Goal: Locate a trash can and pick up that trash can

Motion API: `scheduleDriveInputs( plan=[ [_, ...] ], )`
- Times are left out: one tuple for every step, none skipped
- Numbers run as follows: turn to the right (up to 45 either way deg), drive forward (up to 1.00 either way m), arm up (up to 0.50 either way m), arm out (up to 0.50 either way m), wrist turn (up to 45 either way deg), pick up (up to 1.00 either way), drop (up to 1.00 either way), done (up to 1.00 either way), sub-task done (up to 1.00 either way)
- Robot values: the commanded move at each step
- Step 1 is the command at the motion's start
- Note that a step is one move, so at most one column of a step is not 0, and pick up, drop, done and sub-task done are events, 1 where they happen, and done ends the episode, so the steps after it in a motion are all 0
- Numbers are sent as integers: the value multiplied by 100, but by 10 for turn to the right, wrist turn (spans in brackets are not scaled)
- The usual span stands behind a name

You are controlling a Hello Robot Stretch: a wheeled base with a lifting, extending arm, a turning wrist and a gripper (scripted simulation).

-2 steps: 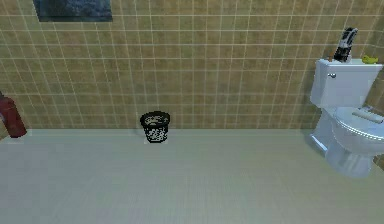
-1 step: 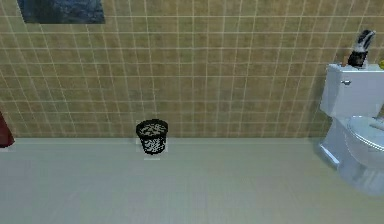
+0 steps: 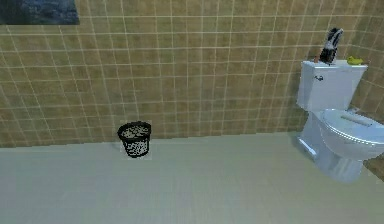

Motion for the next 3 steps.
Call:
scheduleDriveInputs(
  plan=[
    [0, 100, 0, 0, 0, 0, 0, 0, 0],
    [180, 0, 0, 0, 0, 0, 0, 0, 0],
    [0, 10, 0, 0, 0, 0, 0, 0, 0]
  ],
)
